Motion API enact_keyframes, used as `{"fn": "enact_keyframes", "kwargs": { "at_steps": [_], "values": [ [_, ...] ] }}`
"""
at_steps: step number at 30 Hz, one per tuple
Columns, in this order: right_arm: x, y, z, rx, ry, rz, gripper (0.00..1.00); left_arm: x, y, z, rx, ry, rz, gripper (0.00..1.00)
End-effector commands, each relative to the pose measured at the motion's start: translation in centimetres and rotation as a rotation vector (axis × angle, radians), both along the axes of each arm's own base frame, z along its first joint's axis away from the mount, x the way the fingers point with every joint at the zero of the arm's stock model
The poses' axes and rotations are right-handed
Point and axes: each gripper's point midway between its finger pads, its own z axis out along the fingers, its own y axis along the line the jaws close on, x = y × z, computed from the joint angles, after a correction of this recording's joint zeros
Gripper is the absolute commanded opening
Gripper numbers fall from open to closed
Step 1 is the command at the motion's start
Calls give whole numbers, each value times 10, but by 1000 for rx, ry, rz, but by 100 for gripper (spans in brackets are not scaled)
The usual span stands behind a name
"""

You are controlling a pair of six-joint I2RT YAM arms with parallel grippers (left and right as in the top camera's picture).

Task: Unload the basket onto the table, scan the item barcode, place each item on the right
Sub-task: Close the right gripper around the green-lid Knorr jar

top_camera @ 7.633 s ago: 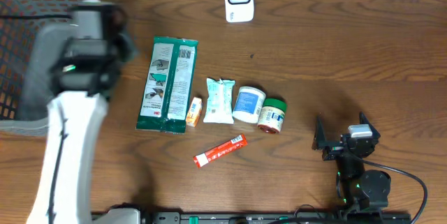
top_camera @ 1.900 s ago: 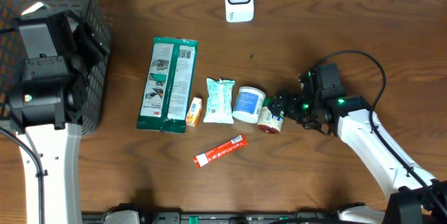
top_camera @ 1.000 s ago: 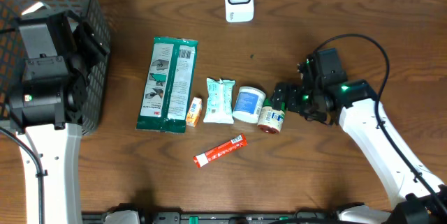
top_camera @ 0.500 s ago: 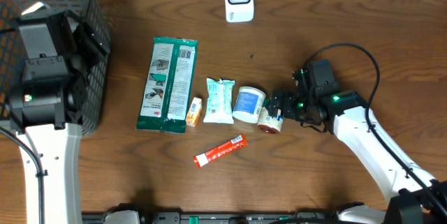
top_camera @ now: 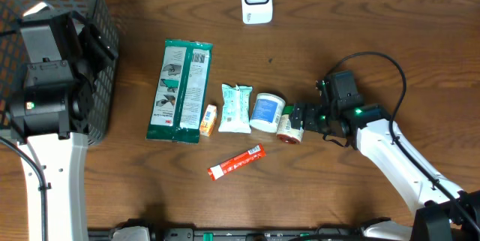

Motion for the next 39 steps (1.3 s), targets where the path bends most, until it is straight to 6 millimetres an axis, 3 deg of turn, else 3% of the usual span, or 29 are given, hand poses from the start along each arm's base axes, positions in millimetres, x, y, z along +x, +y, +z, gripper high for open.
{"fn": "enact_keyframes", "kwargs": {
  "at_steps": [1, 39],
  "values": [
    [-2, -3, -10, -26, -4, 2, 95, 0, 3, 1, 7, 0, 9, 84],
    [3, 10, -8, -28, -54, 1, 91, 0, 3, 1, 7, 0, 9, 84]
  ]
}}
